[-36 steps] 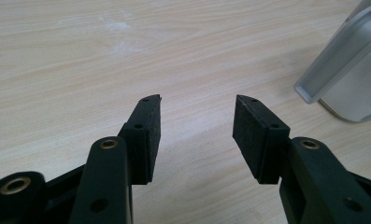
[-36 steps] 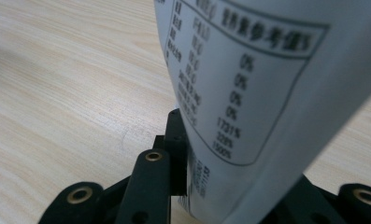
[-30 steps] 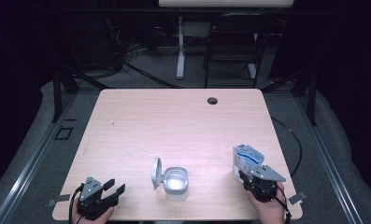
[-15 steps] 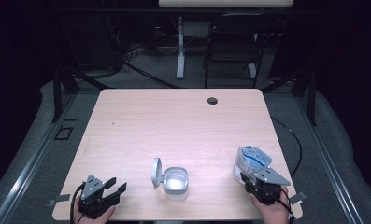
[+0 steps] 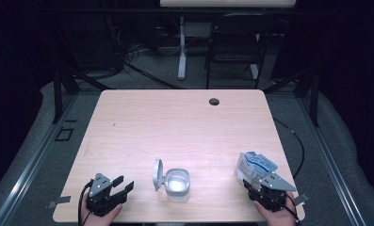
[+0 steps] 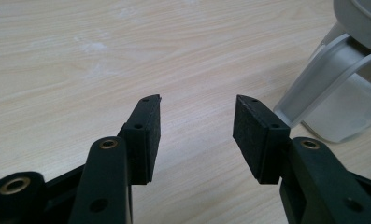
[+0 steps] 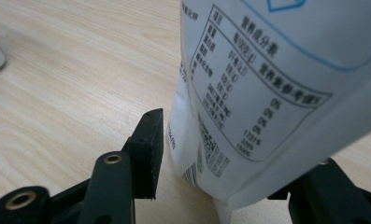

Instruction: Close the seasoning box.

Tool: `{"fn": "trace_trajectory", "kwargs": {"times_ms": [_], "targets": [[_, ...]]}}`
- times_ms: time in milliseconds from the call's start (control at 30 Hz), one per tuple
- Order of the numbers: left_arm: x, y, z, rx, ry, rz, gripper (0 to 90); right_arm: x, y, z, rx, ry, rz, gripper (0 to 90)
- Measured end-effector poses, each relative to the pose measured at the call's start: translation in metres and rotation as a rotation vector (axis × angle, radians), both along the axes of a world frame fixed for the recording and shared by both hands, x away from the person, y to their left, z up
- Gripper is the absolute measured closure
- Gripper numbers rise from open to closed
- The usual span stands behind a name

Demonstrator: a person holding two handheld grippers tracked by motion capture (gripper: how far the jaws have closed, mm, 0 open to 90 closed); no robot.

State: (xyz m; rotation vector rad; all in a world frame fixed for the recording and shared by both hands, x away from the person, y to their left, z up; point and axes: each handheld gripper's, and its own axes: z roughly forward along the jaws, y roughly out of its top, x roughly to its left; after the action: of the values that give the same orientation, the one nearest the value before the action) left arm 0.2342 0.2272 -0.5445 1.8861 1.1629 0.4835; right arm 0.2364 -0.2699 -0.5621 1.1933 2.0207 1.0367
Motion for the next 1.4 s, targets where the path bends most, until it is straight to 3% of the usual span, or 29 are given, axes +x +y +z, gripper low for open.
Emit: {"fn": "trace_trajectory", "kwargs": {"times_ms": [433,667,800,1133,1333,1400], "targets": [[0.003,-0.006,0.003,-0.004,-0.006,-0.019,56.4,-0.005,-0.008,-0.001,0.009,0.004,-0.024,47.8],[0.001,-0.007,0.009,-0.045,-0.024,-0.034,59.4,-0.005,-0.009,-0.001,0.004,0.003,-0.029,46.2],[0.000,-0.009,0.013,-0.052,-0.024,-0.049,63.4,-0.006,-0.009,-0.001,0.007,0.004,-0.028,45.7],[-0.005,-0.014,0.027,-0.060,-0.071,-0.067,75.4,-0.008,-0.009,0.001,0.012,0.001,-0.034,45.4],[-0.004,-0.017,0.034,-0.071,-0.067,-0.085,89.5,-0.011,-0.008,0.003,0.005,0.009,-0.033,45.0],[-0.004,-0.018,0.037,-0.078,-0.066,-0.097,90.0,-0.011,-0.008,0.004,0.002,0.011,-0.032,44.8]]}}
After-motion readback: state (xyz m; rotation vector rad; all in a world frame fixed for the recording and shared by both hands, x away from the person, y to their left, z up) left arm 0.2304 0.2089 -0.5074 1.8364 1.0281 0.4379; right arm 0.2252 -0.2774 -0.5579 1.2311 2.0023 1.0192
